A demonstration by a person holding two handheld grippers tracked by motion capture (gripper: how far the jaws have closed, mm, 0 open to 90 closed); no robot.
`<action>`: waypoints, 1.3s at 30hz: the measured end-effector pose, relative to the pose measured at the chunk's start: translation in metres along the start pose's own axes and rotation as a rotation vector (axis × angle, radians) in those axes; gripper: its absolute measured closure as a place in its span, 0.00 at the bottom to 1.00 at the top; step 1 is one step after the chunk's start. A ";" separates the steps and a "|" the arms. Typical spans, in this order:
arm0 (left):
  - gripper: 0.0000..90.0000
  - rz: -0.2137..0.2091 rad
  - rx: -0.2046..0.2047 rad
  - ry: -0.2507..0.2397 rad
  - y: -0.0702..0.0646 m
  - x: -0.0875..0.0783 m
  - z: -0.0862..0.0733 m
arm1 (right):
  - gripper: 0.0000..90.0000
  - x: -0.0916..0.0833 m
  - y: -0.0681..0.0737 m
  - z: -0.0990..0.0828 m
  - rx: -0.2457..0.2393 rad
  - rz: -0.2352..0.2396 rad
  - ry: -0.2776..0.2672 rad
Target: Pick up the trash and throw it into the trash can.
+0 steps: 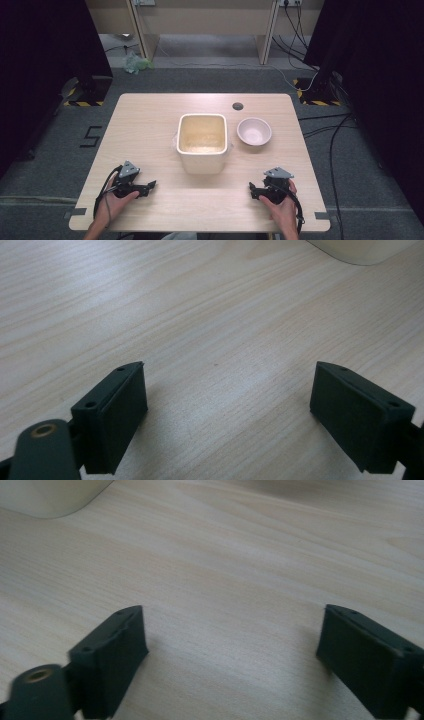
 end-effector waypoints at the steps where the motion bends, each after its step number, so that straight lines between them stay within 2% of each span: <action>1: 0.16 0.000 0.000 0.000 0.000 0.000 0.000 | 0.20 -0.001 -0.001 0.001 0.000 0.006 -0.003; 9: 0.16 0.000 0.000 0.000 0.000 0.000 0.000 | 0.19 -0.010 -0.011 0.020 0.006 -0.026 -0.063; 18: 0.16 0.000 0.000 0.000 0.000 0.000 0.000 | 0.24 -0.004 -0.019 0.041 0.018 -0.044 -0.088; 27: 0.16 0.000 0.000 0.000 0.000 0.000 0.000 | 0.32 0.012 -0.035 0.076 0.057 -0.078 -0.128; 28: 0.16 0.000 0.000 0.000 0.000 0.000 0.000 | 0.33 0.014 -0.038 0.080 0.058 -0.087 -0.134; 29: 0.16 0.000 0.000 0.000 0.000 0.000 0.000 | 0.34 0.019 -0.044 0.087 0.037 -0.117 -0.135; 31: 0.16 0.000 0.000 0.000 0.000 0.000 0.000 | 0.35 0.021 -0.047 0.090 0.035 -0.126 -0.135; 35: 0.16 0.000 0.000 0.000 0.000 0.000 0.000 | 0.41 0.034 -0.056 0.098 0.078 -0.130 -0.141; 36: 0.16 0.000 0.000 0.000 0.000 0.000 0.000 | 0.43 0.042 -0.061 0.099 0.090 -0.142 -0.133; 39: 0.16 0.000 0.000 0.000 0.000 0.000 0.000 | 0.45 0.049 -0.065 0.101 0.100 -0.152 -0.128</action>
Point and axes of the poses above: each handheld gripper's, and its own axes: x roughly forward along the jaws, z roughly out of its top, y roughly to its left, the point moved 9 cm from there along x, roughly forward along the jaws, and after that the axes turned 11 degrees about -y, right-handed, at the moved point
